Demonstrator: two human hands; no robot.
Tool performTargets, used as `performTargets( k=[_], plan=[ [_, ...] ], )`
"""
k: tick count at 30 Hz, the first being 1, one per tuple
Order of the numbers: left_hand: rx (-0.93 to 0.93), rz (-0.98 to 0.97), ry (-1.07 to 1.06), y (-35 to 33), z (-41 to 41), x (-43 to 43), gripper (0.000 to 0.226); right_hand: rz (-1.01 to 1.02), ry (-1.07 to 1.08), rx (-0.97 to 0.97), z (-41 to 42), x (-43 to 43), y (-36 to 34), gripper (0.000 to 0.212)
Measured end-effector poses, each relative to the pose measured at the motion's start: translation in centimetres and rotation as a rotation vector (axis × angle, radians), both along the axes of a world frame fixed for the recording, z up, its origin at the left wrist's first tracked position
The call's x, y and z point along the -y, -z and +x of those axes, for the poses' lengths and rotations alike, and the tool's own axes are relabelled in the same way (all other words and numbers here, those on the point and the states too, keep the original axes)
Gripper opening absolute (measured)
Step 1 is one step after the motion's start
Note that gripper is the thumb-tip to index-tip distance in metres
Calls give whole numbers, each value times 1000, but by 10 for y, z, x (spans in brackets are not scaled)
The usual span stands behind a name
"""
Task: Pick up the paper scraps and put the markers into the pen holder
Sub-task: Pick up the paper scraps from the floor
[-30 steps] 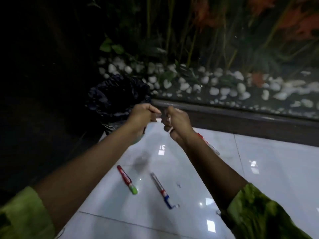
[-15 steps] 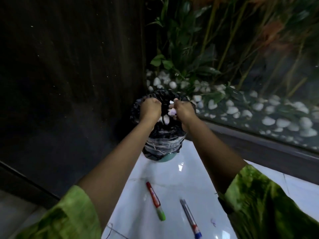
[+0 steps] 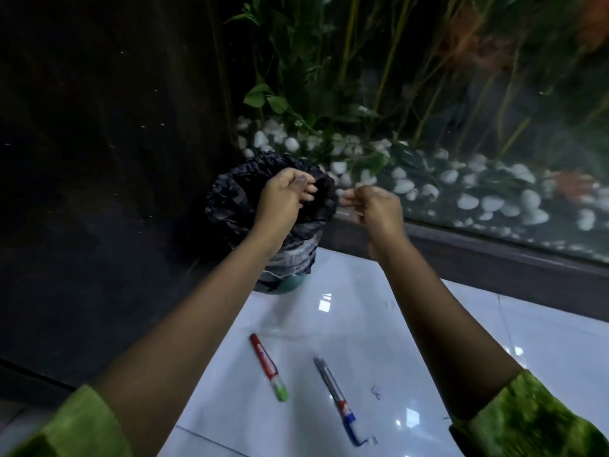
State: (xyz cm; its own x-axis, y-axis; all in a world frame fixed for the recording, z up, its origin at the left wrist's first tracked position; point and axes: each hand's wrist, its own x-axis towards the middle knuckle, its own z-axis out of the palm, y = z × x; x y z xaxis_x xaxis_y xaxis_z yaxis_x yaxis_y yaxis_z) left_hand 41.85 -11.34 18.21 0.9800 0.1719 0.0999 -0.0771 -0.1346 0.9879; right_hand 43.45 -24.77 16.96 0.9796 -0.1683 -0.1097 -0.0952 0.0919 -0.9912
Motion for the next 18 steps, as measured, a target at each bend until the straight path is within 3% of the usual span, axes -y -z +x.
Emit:
performTargets(
  k=[3, 6, 11, 18],
  plan=[
    [-12, 17, 120, 23, -4, 39, 23, -51, 84, -115, -14, 42, 33, 29],
    [-72, 94, 247, 62, -6, 70, 24, -232, 136, -258, -27, 77, 77, 26],
    [-253, 320, 369, 135, -3, 96, 22, -435, 151, -348, -49, 120, 145, 29],
    [-373, 354, 397, 181, -5, 104, 24, -779, -32, -373, -36, 120, 205, 36]
  ],
)
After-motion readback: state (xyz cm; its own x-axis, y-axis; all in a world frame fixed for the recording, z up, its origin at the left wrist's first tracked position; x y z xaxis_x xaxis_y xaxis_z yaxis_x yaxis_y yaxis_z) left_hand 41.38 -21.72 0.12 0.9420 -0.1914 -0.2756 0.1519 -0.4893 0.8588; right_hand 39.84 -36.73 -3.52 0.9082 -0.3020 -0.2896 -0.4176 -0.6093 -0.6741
